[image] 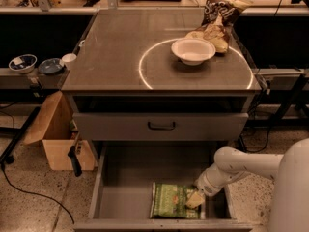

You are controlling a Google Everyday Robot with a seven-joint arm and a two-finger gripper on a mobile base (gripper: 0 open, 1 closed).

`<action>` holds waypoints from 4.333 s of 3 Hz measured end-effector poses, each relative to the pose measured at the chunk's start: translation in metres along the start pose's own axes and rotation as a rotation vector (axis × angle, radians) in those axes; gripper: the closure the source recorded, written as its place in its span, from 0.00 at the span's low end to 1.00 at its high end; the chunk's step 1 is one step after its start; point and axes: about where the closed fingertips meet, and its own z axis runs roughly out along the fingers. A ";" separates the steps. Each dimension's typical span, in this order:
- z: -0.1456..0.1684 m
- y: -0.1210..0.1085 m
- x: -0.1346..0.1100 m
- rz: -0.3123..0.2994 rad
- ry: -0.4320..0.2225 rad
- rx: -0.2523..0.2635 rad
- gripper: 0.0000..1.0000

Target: Pick green jalapeno chip bag from middle drawer and place on counter

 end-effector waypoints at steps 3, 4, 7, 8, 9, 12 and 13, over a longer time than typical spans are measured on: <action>0.000 0.001 0.000 0.003 -0.002 -0.001 1.00; -0.010 0.003 -0.001 0.009 -0.015 0.017 1.00; -0.087 0.033 -0.021 -0.054 -0.109 0.105 1.00; -0.111 0.045 -0.032 -0.089 -0.132 0.121 1.00; -0.134 0.050 -0.049 -0.140 -0.148 0.154 1.00; -0.218 0.068 -0.088 -0.225 -0.176 0.237 1.00; -0.247 0.071 -0.098 -0.237 -0.173 0.273 1.00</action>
Offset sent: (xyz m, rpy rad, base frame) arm 0.0000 0.0000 0.0000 0.0000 0.0000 0.0000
